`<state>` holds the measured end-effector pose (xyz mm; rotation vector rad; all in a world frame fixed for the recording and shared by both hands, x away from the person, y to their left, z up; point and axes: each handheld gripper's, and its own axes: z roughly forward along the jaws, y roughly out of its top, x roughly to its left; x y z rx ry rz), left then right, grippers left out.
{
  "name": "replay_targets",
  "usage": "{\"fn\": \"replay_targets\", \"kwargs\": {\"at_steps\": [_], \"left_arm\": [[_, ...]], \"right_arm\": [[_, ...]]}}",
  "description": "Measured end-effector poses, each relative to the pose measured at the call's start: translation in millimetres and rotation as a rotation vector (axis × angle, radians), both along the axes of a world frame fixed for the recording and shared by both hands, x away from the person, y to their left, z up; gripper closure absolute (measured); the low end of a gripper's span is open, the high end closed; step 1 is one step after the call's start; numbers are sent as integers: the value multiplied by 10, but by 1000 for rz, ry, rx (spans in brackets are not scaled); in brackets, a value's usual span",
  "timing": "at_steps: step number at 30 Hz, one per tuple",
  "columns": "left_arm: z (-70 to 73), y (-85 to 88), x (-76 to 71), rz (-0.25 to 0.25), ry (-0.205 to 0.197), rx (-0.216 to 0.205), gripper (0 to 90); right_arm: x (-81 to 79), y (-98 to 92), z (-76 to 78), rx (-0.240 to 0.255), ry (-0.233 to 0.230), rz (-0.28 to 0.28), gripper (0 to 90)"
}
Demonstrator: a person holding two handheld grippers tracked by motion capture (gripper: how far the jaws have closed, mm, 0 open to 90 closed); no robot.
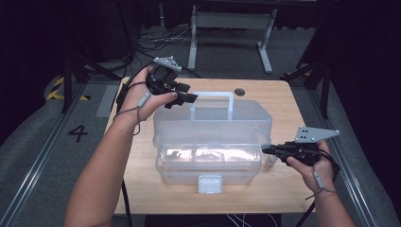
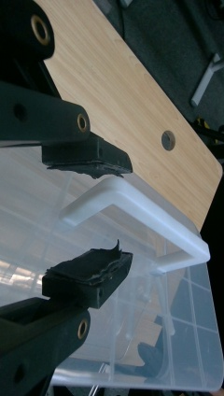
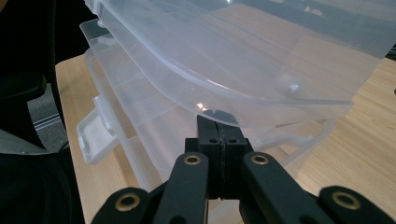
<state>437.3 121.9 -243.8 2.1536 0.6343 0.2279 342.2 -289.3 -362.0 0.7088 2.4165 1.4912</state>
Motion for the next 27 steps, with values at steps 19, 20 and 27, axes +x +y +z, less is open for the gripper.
{"fn": "replay_targets", "kwargs": {"at_steps": [19, 20, 27], "left_arm": [[114, 313, -476, 14, -80, -70, 607], [112, 328, -494, 17, -84, -72, 609], [89, 478, -622, 34, -88, -76, 609]], "right_arm": [[75, 2, 20, 36, -14, -22, 900], [77, 4, 26, 36, -16, -25, 900], [97, 27, 67, 30, -26, -46, 900]]}}
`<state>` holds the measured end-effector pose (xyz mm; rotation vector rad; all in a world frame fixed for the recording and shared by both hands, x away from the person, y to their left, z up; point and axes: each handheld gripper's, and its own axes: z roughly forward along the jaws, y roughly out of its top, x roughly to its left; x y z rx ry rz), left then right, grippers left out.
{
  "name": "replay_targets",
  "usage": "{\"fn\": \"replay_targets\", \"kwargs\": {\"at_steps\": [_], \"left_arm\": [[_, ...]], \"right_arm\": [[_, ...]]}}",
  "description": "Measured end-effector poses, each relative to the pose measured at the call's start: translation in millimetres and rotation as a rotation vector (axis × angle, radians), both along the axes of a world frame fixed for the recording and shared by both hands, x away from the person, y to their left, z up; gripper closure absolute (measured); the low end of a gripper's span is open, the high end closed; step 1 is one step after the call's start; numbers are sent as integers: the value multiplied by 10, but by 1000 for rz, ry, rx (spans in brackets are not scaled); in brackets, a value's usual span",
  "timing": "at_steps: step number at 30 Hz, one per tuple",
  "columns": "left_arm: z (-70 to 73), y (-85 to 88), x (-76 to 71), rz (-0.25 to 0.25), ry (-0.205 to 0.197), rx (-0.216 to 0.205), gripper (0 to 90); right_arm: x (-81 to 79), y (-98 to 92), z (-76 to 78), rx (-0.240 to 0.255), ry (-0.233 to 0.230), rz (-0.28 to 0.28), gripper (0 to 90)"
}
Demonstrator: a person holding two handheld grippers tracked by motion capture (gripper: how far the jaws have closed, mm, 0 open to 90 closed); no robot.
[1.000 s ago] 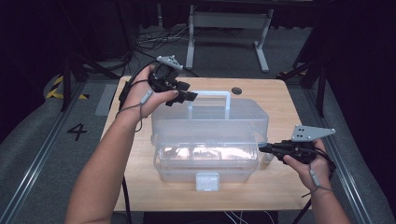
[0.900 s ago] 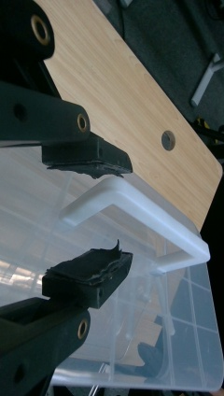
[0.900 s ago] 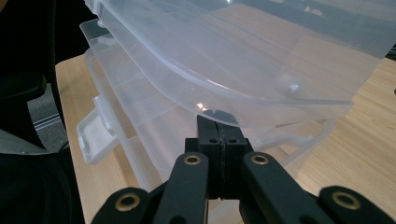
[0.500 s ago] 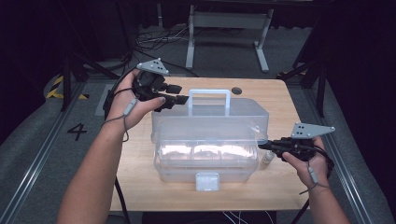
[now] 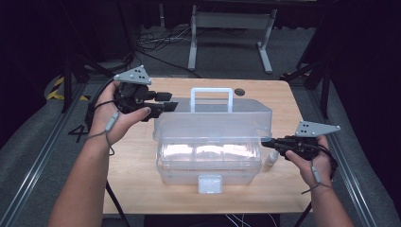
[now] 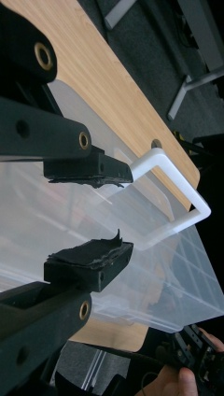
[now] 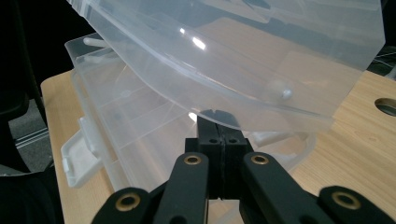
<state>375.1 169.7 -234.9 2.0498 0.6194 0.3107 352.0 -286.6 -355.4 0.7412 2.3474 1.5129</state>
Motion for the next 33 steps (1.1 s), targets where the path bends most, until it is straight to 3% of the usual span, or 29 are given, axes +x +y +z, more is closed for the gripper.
{"fn": "replay_targets", "kwargs": {"at_steps": [8, 13, 18, 25, 29, 33], "left_arm": [[-43, 141, -112, 4, -1, -6, 610], [-77, 213, -174, 8, -25, -46, 627], [-85, 295, -227, 11, -22, -76, 638], [-139, 372, -348, 16, -15, -58, 758], [-220, 363, -416, -8, -19, -22, 850], [-284, 332, -441, -24, -18, -16, 892]], "right_arm": [[61, 21, 37, 13, 7, -13, 900], [99, 25, 73, 20, 7, -21, 900], [120, 44, 117, 13, -2, -41, 900], [160, 54, 154, 21, -7, -55, 900], [185, 64, 183, 25, -16, -67, 900], [202, 67, 194, 32, -22, -73, 900]]}}
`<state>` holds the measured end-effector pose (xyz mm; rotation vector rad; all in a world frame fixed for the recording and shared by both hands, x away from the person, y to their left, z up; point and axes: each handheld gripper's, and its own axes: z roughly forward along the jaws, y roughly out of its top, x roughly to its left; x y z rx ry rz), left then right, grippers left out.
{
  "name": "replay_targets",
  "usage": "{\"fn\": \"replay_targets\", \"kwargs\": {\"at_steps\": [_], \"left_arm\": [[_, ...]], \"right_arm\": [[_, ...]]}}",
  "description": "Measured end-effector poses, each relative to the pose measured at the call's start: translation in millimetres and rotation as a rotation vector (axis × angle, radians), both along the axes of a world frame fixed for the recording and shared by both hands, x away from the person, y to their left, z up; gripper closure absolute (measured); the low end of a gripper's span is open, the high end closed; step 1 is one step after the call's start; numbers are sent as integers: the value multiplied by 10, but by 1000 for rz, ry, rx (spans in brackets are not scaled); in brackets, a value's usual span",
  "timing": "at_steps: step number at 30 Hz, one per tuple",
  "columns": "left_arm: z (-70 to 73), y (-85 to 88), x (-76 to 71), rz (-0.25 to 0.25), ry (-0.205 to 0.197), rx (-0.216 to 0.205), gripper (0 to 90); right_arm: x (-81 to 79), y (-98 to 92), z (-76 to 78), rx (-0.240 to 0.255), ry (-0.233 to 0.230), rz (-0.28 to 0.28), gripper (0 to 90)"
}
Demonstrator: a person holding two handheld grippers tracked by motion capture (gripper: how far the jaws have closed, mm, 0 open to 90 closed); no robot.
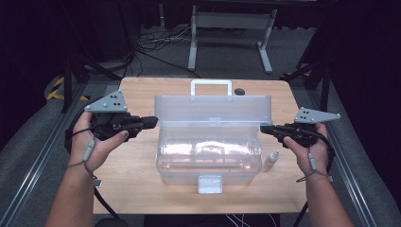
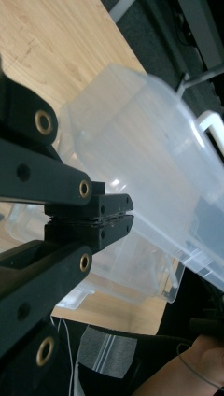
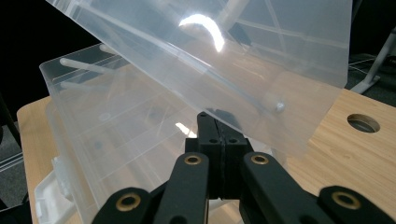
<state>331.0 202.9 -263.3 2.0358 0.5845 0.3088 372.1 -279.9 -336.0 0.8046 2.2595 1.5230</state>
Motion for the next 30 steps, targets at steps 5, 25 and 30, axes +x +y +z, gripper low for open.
{"fn": "replay_targets", "kwargs": {"at_steps": [5, 25, 30], "left_arm": [[-152, -72, 9, -13, 19, 0, 896], [-521, -163, 355, 90, 55, -4, 896], [-519, -156, 392, 99, 48, -26, 896]], "right_arm": [[13, 8, 16, 4, -6, -11, 900], [47, 13, 35, 28, -13, -19, 900], [56, 14, 42, 35, -16, -22, 900]]}}
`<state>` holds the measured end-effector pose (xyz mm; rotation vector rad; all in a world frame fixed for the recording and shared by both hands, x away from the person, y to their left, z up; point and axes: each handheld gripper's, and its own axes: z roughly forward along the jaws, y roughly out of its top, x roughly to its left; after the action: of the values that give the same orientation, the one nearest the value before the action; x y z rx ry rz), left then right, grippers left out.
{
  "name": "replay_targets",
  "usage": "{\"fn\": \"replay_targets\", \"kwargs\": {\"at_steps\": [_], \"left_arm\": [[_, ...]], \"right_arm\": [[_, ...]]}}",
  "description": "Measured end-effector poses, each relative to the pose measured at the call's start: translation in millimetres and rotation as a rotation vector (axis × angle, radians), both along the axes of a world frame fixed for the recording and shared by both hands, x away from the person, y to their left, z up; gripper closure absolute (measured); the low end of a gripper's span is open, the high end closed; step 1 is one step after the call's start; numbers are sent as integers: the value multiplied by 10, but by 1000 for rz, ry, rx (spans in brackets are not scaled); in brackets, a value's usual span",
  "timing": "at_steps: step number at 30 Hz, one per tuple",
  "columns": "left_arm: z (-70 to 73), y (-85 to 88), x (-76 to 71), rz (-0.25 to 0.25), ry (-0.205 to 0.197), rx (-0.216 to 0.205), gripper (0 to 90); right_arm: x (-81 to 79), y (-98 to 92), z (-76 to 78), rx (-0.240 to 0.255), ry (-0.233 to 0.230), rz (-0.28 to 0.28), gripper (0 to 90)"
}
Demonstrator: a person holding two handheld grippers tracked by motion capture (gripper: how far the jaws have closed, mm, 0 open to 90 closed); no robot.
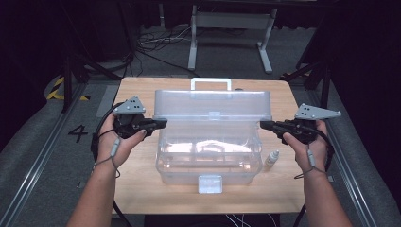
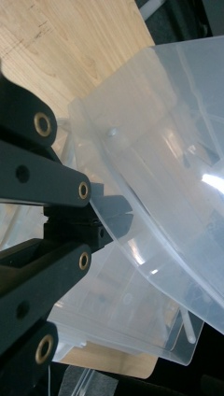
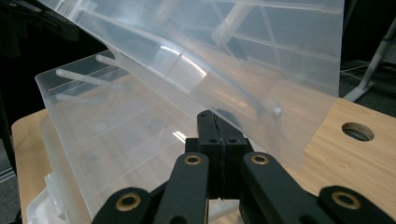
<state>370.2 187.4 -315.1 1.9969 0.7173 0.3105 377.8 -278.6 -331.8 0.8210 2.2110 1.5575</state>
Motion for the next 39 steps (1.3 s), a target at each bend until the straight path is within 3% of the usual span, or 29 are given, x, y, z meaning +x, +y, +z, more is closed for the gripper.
{"fn": "replay_targets", "kwargs": {"at_steps": [17, 26, 29, 39], "left_arm": [[87, 11, 129, 20, -1, -5, 895], [137, 7, 213, 18, -5, 0, 895], [151, 9, 239, 13, -10, 6, 895], [153, 23, 292, 6, -10, -21, 895]], "right_arm": [[28, -33, 61, 38, -28, -21, 900], [-71, -119, 54, 14, -37, -57, 890], [-93, -168, 47, 16, -42, -76, 856], [-93, -189, 29, 9, -55, -146, 619]]}}
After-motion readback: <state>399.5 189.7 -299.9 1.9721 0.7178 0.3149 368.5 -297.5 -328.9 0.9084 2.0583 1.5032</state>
